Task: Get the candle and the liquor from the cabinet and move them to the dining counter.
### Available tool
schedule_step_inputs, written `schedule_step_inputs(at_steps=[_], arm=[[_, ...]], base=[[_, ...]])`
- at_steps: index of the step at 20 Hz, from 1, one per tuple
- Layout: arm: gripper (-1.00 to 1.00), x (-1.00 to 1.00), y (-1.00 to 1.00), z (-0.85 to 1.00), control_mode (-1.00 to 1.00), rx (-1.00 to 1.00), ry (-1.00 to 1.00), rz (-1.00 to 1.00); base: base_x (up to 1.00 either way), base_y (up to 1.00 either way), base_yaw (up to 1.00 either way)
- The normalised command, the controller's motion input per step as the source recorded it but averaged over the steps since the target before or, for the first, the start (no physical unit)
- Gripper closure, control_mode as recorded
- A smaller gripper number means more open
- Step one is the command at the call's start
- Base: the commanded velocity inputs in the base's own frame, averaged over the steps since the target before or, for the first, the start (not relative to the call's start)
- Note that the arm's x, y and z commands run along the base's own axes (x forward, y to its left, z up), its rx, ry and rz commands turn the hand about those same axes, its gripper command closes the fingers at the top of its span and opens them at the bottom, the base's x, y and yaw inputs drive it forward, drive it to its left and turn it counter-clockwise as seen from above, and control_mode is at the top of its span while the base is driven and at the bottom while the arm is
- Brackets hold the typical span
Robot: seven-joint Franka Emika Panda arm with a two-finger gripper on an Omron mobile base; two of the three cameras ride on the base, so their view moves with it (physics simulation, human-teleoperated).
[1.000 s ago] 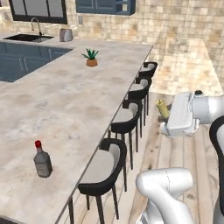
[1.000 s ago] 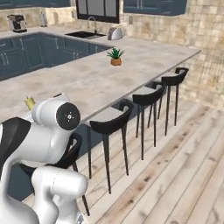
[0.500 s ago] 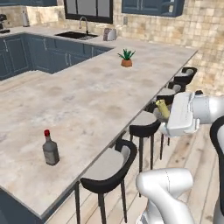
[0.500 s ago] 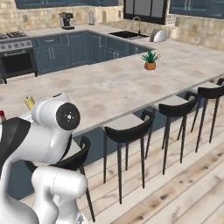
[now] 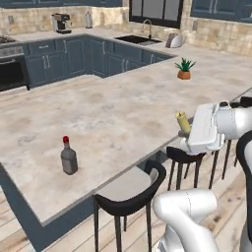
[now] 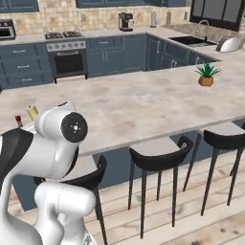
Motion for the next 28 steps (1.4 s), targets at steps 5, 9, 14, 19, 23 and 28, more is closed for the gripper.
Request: schedule_step_inputs(at_steps=[5,9,14,19,23,28], arm=[[1.00,0.00,0.00,0.00,1.00,0.00,0.00,0.00],[1.00,0.00,0.00,0.00,1.00,0.00,0.00,0.00],[1.00,0.00,0.00,0.00,1.00,0.00,0.00,0.00],[1.00,0.00,0.00,0.00,1.00,0.00,0.00,0.00],[1.00,0.00,0.00,0.00,1.00,0.00,0.00,0.00],[1.00,0.00,0.00,0.00,1.00,0.00,0.00,0.00]], base=[[0.57,-0.19,0.47],[0.65,-0.18,0.47],[0.86,-0.13,0.45],[0.86,-0.20,0.43],[1.00,-0.14,0.40],[0.95,-0.29,0.35]])
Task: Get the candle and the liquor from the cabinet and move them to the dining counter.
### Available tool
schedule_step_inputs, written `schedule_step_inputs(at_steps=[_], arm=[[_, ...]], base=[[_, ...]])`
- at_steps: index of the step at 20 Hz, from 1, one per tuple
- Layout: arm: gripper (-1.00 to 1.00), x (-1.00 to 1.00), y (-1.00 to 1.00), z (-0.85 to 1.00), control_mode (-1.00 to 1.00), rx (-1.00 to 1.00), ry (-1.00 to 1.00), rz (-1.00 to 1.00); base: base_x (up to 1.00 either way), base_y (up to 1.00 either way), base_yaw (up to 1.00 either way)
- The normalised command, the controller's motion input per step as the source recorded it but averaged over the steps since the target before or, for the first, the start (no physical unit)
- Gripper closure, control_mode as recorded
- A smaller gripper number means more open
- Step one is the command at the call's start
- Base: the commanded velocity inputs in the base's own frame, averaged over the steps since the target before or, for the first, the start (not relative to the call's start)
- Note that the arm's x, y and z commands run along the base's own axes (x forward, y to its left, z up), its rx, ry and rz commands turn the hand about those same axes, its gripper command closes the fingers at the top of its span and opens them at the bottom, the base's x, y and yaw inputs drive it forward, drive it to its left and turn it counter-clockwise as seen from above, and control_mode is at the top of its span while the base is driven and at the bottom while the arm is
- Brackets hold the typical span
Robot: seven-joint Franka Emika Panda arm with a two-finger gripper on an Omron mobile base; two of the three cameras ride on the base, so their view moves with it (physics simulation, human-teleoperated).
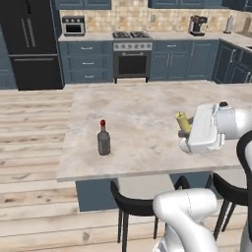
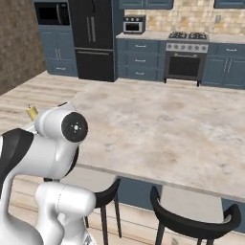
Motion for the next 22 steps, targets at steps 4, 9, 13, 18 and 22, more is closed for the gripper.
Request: schedule_step_inputs(at_steps=[4,9,13,18,22], arm=[[1.00,0.87,-0.39,-0.50,-1.00,0.04,0.23,0.26],[1.00,0.86,-0.42,-0.47,-1.00,0.06,0.17,0.23],[1.00,0.88,-0.19,-0.32,-1.00,0.09,0.04,0.17],[1.00,0.73,0.00,-0.27,-1.00,0.03,-0.08,0.18],[1.00,0.55,-0.03,-0.42,-1.00,0.03,-0.18,0.24]], base=[[0.00,0.00,0.00],[0.00,0.00,0.00],[0.00,0.00,0.00],[0.00,0.00,0.00],[0.00,0.00,0.00]])
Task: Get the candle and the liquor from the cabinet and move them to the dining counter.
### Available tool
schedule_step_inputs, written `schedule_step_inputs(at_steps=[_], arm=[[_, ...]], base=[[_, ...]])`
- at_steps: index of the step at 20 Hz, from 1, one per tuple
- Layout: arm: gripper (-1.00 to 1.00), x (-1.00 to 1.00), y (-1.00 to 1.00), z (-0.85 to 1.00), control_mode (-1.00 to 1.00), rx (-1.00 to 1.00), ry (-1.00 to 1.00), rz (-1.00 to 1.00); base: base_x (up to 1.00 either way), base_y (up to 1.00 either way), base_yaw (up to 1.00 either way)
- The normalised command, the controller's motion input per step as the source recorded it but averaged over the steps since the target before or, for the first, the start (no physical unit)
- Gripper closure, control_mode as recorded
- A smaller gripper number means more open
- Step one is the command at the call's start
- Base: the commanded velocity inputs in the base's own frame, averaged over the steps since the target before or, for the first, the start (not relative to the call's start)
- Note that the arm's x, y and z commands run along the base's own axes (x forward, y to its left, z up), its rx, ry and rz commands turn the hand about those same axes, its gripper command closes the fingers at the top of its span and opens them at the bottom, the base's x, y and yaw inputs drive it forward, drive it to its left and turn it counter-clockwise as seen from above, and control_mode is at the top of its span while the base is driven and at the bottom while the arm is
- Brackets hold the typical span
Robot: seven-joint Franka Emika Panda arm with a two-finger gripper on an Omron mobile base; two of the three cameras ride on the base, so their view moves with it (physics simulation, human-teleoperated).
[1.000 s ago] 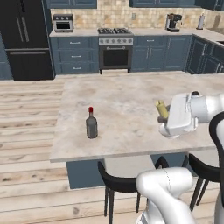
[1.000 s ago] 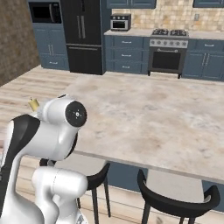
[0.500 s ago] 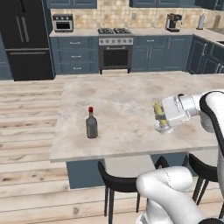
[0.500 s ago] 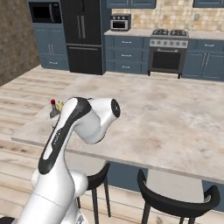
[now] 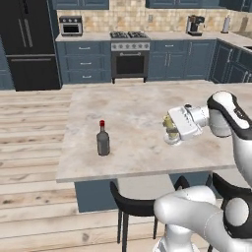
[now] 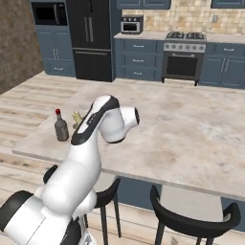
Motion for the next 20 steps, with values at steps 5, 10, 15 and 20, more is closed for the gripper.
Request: schedule_step_inputs(at_steps=[5,10,15,20], arm=[[1.00,0.58,0.00,-0.40,-1.00,0.10,-0.16,0.23],[1.00,0.54,0.00,-0.31,-1.00,0.15,-0.07,0.15],[1.00,0.34,0.00,-0.16,-1.00,0.17,0.00,0.03],[1.00,0.08,0.00,-0.03,-1.00,0.04,0.00,0.00]], base=[[0.00,0.00,0.00],[0.00,0.00,0.00],[0.00,0.00,0.00],[0.00,0.00,0.00]])
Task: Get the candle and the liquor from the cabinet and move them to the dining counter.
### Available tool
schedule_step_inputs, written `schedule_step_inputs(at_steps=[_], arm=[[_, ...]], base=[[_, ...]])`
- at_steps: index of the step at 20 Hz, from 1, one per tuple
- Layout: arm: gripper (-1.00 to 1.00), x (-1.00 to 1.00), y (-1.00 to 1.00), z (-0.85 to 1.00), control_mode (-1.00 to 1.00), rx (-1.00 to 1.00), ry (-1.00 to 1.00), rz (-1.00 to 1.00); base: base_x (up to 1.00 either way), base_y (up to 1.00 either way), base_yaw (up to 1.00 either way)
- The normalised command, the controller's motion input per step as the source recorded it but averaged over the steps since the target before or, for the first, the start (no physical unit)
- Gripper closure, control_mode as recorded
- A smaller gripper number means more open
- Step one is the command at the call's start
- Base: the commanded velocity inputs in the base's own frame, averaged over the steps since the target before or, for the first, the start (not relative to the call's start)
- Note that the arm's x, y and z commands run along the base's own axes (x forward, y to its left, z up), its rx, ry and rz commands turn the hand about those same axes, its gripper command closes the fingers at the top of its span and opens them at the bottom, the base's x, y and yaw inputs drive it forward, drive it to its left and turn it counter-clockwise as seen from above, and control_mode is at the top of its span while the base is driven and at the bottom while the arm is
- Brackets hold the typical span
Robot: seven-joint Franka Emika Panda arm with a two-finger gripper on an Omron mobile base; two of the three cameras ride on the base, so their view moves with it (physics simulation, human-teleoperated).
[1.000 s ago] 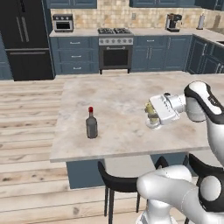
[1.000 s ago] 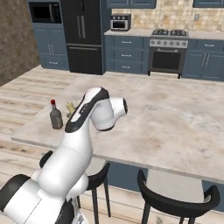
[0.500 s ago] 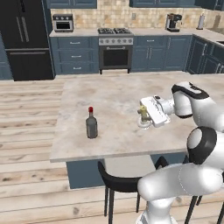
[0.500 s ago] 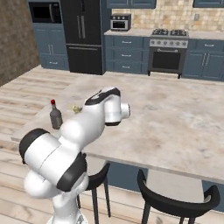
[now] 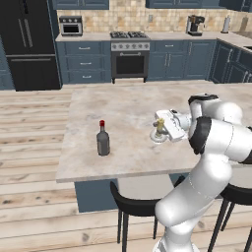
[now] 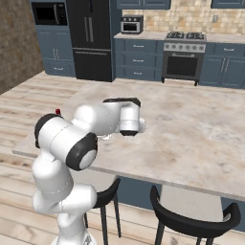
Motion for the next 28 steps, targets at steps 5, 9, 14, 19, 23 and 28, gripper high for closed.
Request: schedule_step_inputs(at_steps=[5,9,14,19,23,28], arm=[[1.00,0.07,0.04,-0.14,-1.00,0.00,0.03,0.00],[1.00,0.24,0.08,-0.28,-1.00,0.00,0.04,0.00],[1.00,0.28,0.11,-0.32,-1.00,0.00,0.05,0.00],[1.00,0.26,0.11,-0.34,-1.00,0.00,0.01,0.00],[1.00,0.18,0.06,-0.31,-1.00,0.00,0.00,0.00],[1.00,0.15,0.05,-0.31,-1.00,0.00,0.00,0.00]], base=[[0.00,0.00,0.00],[0.00,0.00,0.00],[0.00,0.00,0.00],[0.00,0.00,0.00],[0.00,0.00,0.00],[0.00,0.00,0.00]])
